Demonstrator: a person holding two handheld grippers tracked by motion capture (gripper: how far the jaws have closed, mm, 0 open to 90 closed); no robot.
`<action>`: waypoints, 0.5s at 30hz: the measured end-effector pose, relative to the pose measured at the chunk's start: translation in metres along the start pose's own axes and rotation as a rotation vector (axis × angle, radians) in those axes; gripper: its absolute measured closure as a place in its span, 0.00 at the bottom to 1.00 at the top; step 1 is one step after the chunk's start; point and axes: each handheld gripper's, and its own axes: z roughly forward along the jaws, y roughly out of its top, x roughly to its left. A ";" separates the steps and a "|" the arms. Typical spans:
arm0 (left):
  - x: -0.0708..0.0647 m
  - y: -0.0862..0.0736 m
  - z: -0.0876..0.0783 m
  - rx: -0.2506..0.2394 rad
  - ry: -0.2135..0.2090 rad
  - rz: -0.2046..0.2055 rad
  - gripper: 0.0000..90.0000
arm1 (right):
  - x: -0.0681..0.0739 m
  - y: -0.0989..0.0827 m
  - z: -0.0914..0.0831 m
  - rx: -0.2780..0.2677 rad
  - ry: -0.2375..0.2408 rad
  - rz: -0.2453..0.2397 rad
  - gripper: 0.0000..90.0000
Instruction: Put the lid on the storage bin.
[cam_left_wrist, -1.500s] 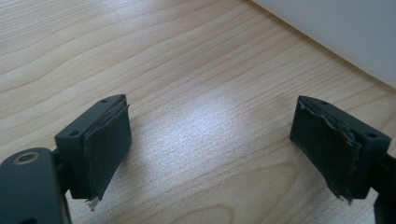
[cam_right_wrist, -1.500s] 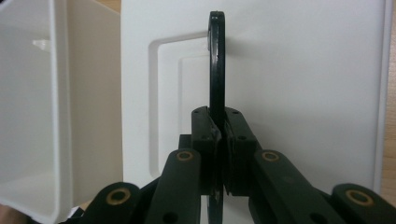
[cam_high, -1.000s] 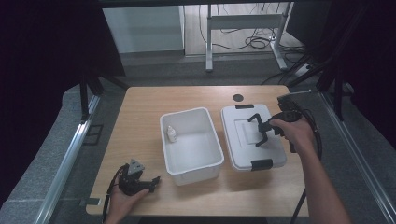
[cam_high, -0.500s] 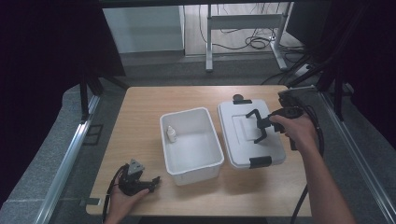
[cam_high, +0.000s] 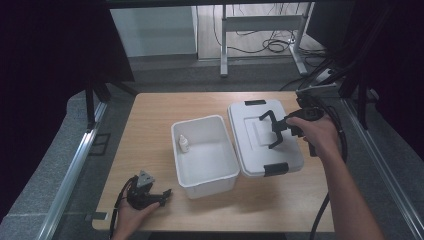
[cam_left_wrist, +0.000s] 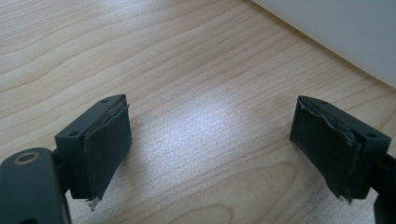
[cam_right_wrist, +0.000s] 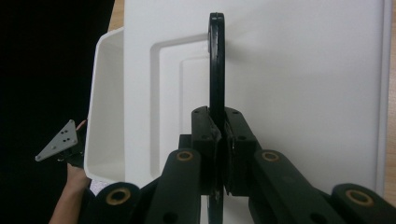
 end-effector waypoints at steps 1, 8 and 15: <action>0.000 0.000 0.000 0.000 0.000 0.000 0.14 | 0.002 0.000 0.000 -0.001 -0.002 -0.003 0.94; 0.000 0.000 0.000 0.000 0.001 0.000 0.14 | 0.014 0.003 0.000 0.005 -0.001 -0.007 0.94; 0.000 0.000 0.000 0.001 0.000 0.000 0.14 | 0.025 0.005 0.005 0.008 0.004 -0.022 0.94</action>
